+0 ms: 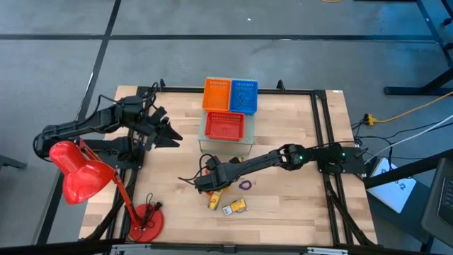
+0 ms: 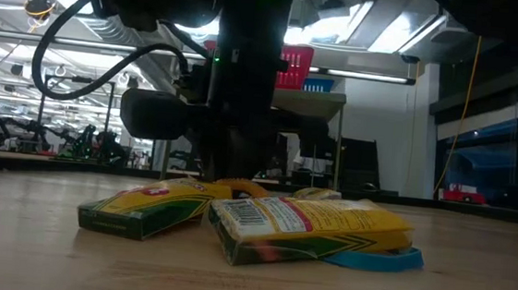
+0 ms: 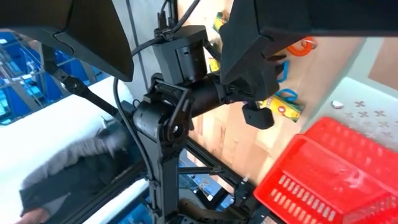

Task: Pick & Place Office Desk Supplies
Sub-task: Put the blue rubber band into the blue bin

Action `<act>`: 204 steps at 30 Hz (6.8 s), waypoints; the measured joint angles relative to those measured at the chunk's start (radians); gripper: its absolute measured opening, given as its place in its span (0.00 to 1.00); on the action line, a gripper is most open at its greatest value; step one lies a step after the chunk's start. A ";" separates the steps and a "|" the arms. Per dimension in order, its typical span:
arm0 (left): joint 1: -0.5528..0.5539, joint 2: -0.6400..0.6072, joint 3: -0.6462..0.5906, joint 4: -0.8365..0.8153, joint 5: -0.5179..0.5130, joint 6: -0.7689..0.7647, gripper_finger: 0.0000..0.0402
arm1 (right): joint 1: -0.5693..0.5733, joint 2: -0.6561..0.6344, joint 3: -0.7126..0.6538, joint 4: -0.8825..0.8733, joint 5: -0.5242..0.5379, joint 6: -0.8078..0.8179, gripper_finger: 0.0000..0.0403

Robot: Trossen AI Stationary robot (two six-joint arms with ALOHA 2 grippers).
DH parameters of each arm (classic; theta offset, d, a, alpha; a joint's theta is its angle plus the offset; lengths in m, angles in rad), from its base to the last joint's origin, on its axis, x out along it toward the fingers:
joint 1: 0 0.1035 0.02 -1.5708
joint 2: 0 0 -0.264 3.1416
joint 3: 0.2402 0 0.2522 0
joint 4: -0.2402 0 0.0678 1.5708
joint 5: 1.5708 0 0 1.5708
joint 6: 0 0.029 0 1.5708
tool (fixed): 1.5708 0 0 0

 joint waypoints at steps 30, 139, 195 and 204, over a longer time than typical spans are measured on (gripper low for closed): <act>-0.156 0.000 0.000 0.019 -0.107 0.043 0.60 | 0.235 -0.345 -0.002 0.048 0.358 0.366 0.00; -0.345 0.020 0.000 -0.031 -0.103 -0.012 0.60 | -0.008 -0.097 -0.001 -0.238 -0.047 0.197 0.47; -0.345 0.031 0.000 0.019 -0.103 -0.116 0.60 | 0.097 -0.160 -0.119 -0.155 0.066 0.352 0.00; -0.345 0.031 0.000 0.019 -0.105 -0.098 0.60 | 0.218 -0.209 -0.019 -0.248 0.193 0.529 0.00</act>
